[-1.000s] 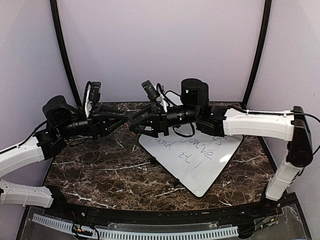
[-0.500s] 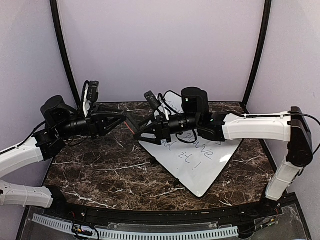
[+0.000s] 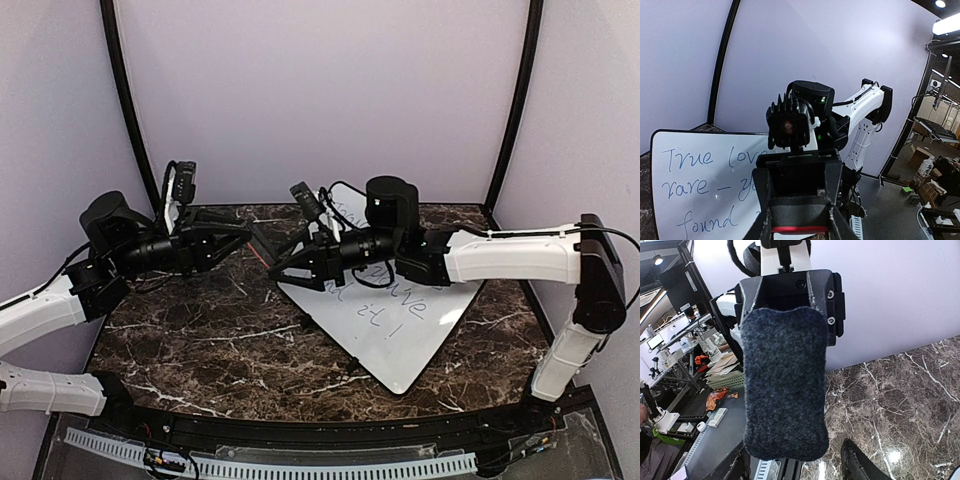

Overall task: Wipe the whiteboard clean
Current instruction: Pass from the left arm to the right, then pass from the right arm to the left

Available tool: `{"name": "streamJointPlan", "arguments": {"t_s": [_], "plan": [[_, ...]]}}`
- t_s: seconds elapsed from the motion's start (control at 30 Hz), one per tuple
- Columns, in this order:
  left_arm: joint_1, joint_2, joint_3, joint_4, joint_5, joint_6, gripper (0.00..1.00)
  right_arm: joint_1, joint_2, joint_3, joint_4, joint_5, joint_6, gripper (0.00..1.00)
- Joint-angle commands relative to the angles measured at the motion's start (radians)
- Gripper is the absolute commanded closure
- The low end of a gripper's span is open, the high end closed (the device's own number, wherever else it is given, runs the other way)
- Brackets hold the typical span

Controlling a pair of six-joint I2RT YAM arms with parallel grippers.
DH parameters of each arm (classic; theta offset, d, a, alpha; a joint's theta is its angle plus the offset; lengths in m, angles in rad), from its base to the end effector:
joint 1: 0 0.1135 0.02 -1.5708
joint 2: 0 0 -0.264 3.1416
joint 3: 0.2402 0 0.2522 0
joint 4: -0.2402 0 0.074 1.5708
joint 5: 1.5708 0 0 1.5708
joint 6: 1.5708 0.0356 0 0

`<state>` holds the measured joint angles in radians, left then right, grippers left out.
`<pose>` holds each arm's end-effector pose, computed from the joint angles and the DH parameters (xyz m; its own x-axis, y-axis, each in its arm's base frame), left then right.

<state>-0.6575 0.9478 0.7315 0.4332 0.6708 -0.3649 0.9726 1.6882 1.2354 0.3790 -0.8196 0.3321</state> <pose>0.1587 -0.1505 0.3559 -0.1832 -0.2117 -0.9600 0.9568 0.1857 -0.2235 0.2012 0.3415 0.3152 -0.3570 -0.1287 -0.9252 -0.9077 -0.1862 0.3761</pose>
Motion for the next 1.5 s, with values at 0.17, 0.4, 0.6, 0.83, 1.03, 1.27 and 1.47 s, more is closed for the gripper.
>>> {"name": "streamJointPlan", "arguments": {"t_s": [0.17, 0.4, 0.6, 0.83, 1.03, 1.27, 1.47], "plan": [[0.001, -0.009, 0.004, -0.011, -0.008, 0.024, 0.69, -0.004, -0.039, -0.025, 0.144, -0.048, 0.079, 0.43], [0.001, -0.007, 0.0, -0.008, -0.016, 0.024, 0.69, -0.004, -0.026, 0.013, 0.089, -0.017, 0.058, 0.47], [0.001, -0.008, -0.004, -0.005, -0.017, 0.026, 0.67, -0.003, -0.018, 0.006, 0.09, -0.018, 0.059, 0.66], [0.001, -0.008, -0.004, -0.004, -0.016, 0.029, 0.45, -0.003, -0.02, 0.01, 0.106, -0.019, 0.071, 0.72], [0.001, -0.02, -0.029, 0.052, -0.021, -0.018, 0.08, -0.003, -0.037, -0.013, 0.17, 0.001, 0.096, 0.73], [-0.001, 0.015, -0.094, 0.241, -0.006, -0.148, 0.01, 0.0, -0.041, -0.066, 0.341, 0.035, 0.18, 0.73], [-0.001, 0.052, -0.098, 0.329, -0.005, -0.176, 0.03, 0.01, -0.025, -0.072, 0.375, 0.068, 0.191, 0.73]]}}
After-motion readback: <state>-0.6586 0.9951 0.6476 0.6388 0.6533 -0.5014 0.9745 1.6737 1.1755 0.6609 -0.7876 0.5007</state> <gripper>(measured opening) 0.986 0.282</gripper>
